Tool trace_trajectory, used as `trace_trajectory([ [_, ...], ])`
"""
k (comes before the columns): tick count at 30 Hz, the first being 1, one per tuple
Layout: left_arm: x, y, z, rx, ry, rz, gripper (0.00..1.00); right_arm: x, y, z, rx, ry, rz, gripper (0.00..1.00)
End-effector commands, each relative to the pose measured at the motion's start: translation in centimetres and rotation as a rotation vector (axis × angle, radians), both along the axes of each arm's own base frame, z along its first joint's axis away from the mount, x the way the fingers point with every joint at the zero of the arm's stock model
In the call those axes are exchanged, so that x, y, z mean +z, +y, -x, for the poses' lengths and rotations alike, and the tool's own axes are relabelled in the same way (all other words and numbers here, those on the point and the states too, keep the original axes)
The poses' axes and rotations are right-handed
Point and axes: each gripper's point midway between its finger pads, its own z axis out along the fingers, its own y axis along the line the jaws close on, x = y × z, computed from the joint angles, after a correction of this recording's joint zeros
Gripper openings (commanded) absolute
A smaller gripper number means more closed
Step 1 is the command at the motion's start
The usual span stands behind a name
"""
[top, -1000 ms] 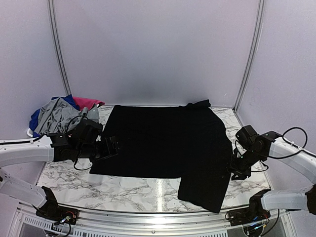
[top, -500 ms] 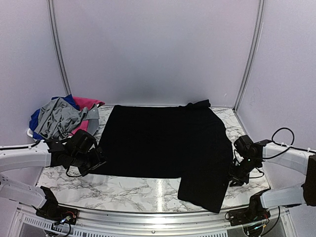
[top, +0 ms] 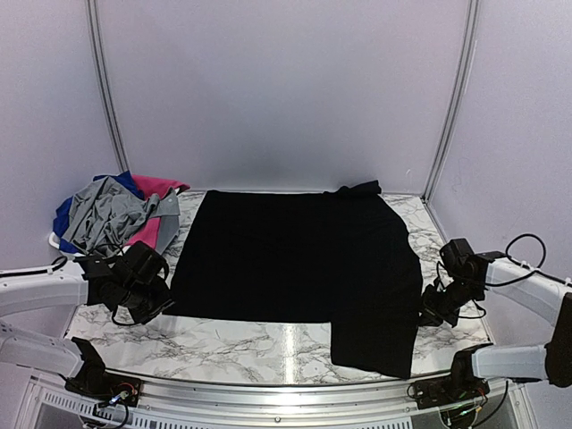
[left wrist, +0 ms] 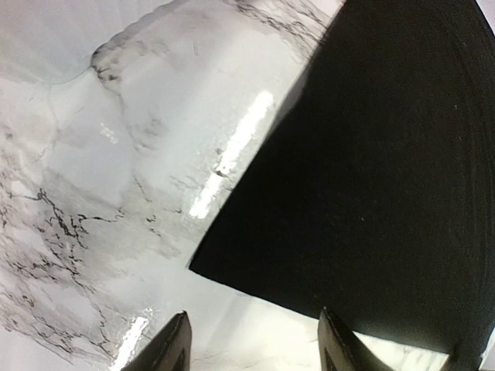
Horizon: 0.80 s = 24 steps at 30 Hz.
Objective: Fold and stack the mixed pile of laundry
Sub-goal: Pick up the flattened T-shirt from the center of the board.
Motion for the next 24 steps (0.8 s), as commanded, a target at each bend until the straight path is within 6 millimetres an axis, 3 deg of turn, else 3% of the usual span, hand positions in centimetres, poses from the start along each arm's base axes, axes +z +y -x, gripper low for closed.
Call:
trace_trajectory([
  [1, -1.2, 1.3, 0.6, 0.017, 0.053, -0.075, 0.5, 0.8, -0.3, -0.3, 0.01, -0.007, 0.0, 0.0],
  [16, -3.7, 1.7, -1.2, 0.037, 0.093, -0.17, 0.45, 0.4, 0.6, -0.5, 0.025, -0.012, -0.055, 0.0],
  [24, -4.5, 1.8, -1.6, 0.048, 0.105, -0.192, 0.22, 1.1, 0.8, -0.5, 0.008, -0.028, -0.071, 0.0],
])
